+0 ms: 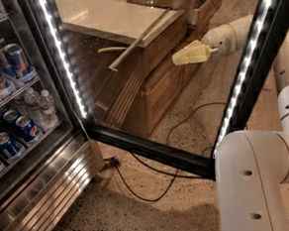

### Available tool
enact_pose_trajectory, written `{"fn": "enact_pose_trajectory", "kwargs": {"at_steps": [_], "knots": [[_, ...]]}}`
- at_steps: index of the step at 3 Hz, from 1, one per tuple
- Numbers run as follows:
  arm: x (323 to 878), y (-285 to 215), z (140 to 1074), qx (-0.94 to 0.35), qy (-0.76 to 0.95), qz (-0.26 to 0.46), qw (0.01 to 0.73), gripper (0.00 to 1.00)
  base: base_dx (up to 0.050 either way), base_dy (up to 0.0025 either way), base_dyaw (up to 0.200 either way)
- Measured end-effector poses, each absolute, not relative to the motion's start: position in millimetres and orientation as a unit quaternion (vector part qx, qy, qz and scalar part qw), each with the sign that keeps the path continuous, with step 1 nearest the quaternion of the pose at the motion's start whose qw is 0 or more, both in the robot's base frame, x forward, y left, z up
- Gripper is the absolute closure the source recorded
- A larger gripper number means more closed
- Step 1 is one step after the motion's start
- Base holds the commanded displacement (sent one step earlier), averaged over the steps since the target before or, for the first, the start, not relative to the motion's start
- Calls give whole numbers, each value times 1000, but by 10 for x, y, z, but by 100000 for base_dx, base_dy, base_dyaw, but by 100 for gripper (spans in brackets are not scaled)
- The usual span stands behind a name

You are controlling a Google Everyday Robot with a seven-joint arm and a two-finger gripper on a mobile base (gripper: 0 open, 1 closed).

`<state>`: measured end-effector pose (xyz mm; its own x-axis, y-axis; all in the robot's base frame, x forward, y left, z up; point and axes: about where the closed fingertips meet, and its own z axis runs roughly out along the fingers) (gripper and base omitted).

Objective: Close right fridge door

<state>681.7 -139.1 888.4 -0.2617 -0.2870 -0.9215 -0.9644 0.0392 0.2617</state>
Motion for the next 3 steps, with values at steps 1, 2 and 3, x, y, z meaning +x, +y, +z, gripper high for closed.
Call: {"fn": "enact_pose_trajectory", "kwargs": {"at_steps": [1, 2, 3], "knots": [[6826, -1337, 8783, -505, 628, 484, 341, 100, -2, 3, 18965], [6827, -1337, 8783, -505, 628, 484, 341, 100, -3889, 244, -12589], [6827, -1337, 8783, -505, 628, 484, 341, 100, -3300, 0, -2]]}}
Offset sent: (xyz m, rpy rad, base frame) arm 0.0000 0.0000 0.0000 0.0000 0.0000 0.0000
